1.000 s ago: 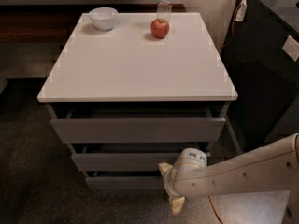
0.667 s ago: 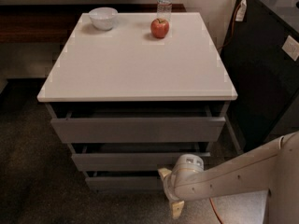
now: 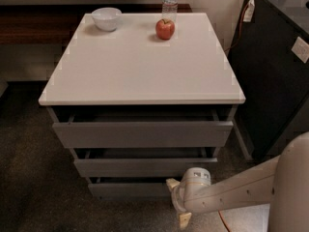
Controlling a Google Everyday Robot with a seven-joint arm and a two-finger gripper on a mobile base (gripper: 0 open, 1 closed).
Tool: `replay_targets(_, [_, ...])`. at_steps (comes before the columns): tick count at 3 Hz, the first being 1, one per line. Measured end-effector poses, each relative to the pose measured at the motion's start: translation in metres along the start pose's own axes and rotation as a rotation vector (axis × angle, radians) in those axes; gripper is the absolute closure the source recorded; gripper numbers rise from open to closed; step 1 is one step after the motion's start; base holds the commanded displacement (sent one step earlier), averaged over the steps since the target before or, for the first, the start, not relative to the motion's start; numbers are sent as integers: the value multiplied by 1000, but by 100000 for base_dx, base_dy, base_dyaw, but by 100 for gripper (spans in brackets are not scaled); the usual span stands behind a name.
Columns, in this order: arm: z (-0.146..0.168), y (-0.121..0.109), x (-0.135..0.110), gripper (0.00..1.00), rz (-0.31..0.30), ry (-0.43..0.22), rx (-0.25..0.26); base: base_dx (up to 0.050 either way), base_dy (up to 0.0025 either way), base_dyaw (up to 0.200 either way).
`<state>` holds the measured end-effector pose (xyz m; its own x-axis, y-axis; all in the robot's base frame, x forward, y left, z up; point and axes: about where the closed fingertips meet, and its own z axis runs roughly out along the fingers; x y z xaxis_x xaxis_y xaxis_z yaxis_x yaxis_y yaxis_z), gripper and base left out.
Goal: Pick coke can from bottom drawer and place on counter
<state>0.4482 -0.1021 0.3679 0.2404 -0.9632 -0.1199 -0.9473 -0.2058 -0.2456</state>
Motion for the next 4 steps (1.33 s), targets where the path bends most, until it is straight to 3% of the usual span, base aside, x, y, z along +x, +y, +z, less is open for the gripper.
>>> replay_targets(1, [25,3,19,0,39,18,29,0,0,0])
replay_targets(4, [75,1,24,0,48,21,67,0,0,0])
